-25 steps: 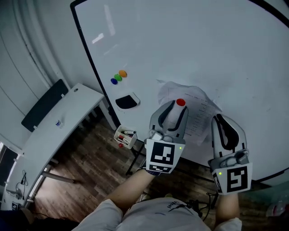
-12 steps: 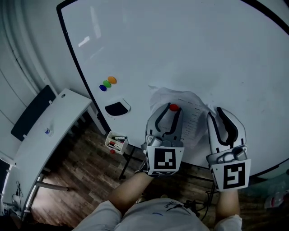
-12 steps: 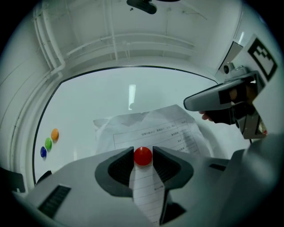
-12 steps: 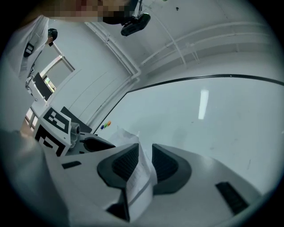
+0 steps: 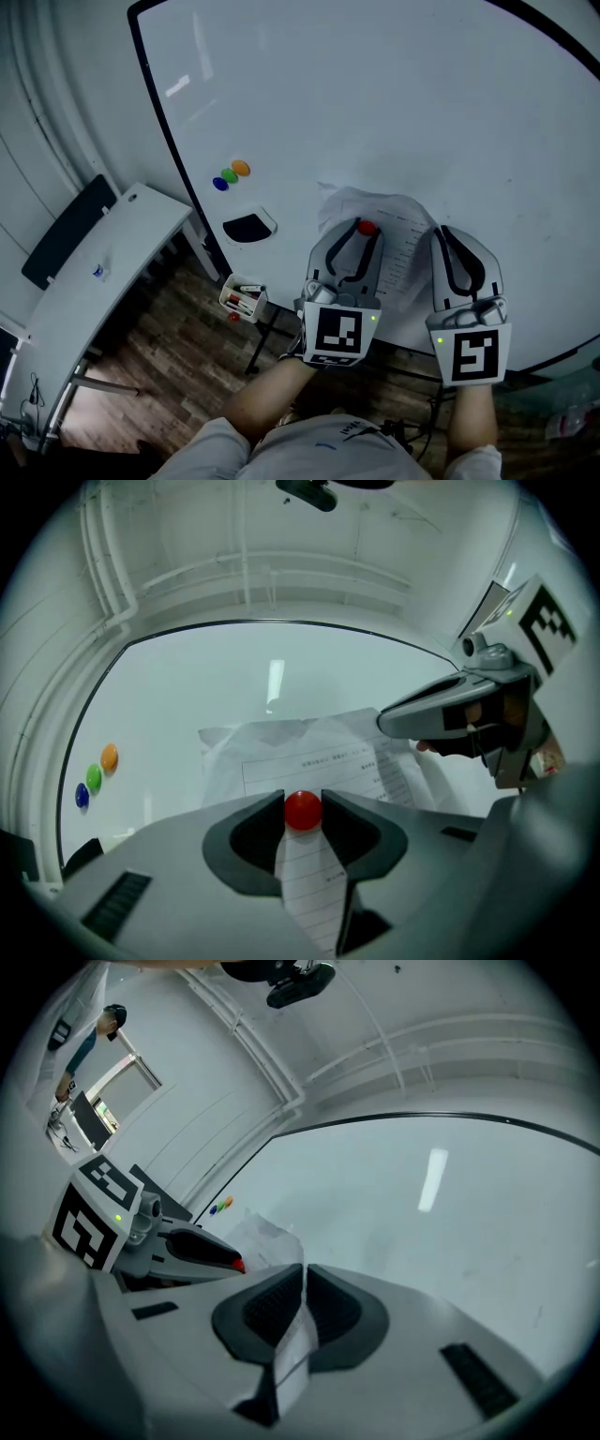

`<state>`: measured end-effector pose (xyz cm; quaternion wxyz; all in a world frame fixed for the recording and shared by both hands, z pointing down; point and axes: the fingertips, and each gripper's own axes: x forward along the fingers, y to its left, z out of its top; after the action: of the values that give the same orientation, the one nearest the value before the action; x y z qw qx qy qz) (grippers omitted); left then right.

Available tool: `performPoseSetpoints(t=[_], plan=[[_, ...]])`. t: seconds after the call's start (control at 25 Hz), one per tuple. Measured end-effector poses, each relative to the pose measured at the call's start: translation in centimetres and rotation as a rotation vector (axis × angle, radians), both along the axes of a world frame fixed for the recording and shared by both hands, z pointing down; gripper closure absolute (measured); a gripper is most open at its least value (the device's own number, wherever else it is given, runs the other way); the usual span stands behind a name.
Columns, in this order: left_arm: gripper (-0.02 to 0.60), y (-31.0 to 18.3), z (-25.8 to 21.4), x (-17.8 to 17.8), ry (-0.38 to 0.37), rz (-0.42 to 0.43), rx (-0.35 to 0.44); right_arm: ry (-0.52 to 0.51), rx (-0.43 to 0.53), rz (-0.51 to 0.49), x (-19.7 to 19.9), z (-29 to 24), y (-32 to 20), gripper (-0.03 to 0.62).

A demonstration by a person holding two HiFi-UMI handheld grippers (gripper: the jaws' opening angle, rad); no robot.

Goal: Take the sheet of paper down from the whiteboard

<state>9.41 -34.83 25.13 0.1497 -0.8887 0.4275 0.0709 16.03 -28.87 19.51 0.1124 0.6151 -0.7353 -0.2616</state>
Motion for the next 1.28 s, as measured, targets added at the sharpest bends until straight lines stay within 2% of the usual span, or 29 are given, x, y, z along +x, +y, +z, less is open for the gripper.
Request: performPoseSetpoints(t=[0.52, 0.72, 0.92, 1.08, 1.28], plan=[[0.449, 2.7, 0.3, -1.5, 0.017, 0.069, -0.054, -0.108, -0.04, -0.078, 0.3, 0.3, 1.3, 0.572], [0.449, 4.1, 1.2, -2.1, 0.011, 0.05, -0.041, -0.14, -0.084, -0.139, -0.1, 2.4, 1.6, 0.572], [0.449, 5.7, 3.9, -2.4, -0.003, 0.014, -0.088, -0.219, -0.171, -0.19, -0.1, 5.9, 2.3, 0.574], [0.449, 7.5, 5.9, -2.9, -0.043, 0.017, -0.111, -0.205, -0.193, -0.191, -0.2, 8.4, 2.8, 0.574], [0.449, 10.0, 7.3, -4.7, -0.044, 0.037, -0.137, -0.245, -0.222, -0.148, -1.2, 10.0, 4.7, 0.574]])
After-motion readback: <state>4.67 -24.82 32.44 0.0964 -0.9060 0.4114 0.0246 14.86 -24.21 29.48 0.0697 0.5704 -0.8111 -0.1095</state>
